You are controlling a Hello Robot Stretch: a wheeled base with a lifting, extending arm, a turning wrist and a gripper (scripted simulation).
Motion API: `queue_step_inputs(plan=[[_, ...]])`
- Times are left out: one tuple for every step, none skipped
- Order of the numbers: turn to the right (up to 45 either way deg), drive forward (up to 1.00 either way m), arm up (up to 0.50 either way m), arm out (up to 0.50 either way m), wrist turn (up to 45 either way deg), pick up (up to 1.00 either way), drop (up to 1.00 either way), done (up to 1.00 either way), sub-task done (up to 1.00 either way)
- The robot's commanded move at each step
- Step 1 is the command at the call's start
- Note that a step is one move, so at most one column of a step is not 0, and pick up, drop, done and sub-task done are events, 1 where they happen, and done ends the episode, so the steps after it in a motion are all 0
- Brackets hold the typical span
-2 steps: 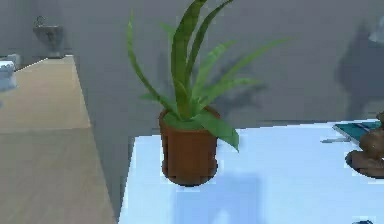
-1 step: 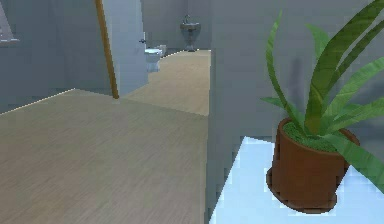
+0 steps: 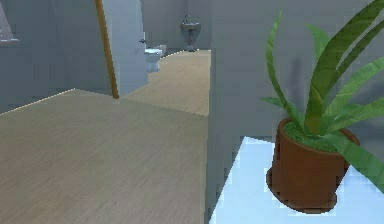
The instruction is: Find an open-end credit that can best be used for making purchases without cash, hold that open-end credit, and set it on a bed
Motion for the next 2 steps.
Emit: queue_step_inputs(plan=[[0.0,0.0,0.38,0.0,0.0,0.0,0.0,0.0,0.0],[0.0,0.0,0.0,0.18,0.0,0.0,0.0,0.0,0.0]])
